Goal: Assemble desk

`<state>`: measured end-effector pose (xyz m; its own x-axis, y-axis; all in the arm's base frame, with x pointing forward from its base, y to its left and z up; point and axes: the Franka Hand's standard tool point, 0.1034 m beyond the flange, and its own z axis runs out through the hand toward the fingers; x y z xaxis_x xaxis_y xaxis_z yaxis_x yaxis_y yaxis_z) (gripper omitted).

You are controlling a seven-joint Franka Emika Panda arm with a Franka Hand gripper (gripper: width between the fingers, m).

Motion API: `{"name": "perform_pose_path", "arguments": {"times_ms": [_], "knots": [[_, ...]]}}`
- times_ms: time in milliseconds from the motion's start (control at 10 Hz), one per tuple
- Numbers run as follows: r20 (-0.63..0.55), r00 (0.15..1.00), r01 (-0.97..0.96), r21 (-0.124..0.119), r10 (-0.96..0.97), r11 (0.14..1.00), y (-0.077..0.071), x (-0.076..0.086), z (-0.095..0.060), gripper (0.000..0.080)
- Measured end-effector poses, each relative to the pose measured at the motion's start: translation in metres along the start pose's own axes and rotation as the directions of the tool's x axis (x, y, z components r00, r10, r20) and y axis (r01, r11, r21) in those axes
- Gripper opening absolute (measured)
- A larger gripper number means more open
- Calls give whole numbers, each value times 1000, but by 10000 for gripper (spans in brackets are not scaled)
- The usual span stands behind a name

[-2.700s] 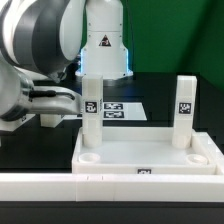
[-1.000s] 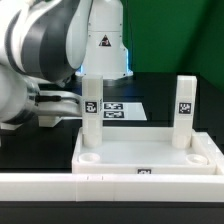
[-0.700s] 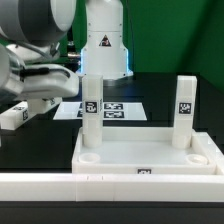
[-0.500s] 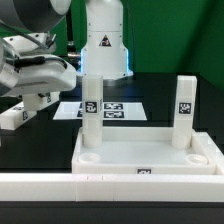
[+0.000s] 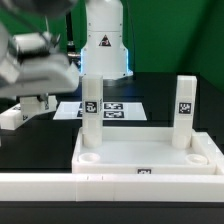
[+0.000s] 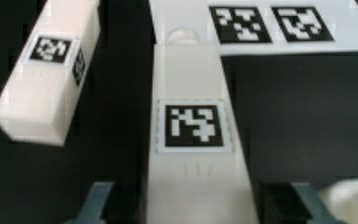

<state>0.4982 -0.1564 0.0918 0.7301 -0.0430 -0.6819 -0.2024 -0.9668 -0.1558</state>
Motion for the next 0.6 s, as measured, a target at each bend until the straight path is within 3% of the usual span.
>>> {"name": "perform_pose_path", "arguments": {"times_ms": [100, 300, 400, 600], "knots": [[-21, 1000, -13, -2, 13, 1000, -3, -1, -8, 287], [-191, 981, 18, -49, -27, 999, -15, 4, -27, 287], [-219, 976, 12, -44, -21, 999, -13, -1, -22, 287], [-335, 942, 0, -69, -23, 998, -7, 8, -27, 287]]}}
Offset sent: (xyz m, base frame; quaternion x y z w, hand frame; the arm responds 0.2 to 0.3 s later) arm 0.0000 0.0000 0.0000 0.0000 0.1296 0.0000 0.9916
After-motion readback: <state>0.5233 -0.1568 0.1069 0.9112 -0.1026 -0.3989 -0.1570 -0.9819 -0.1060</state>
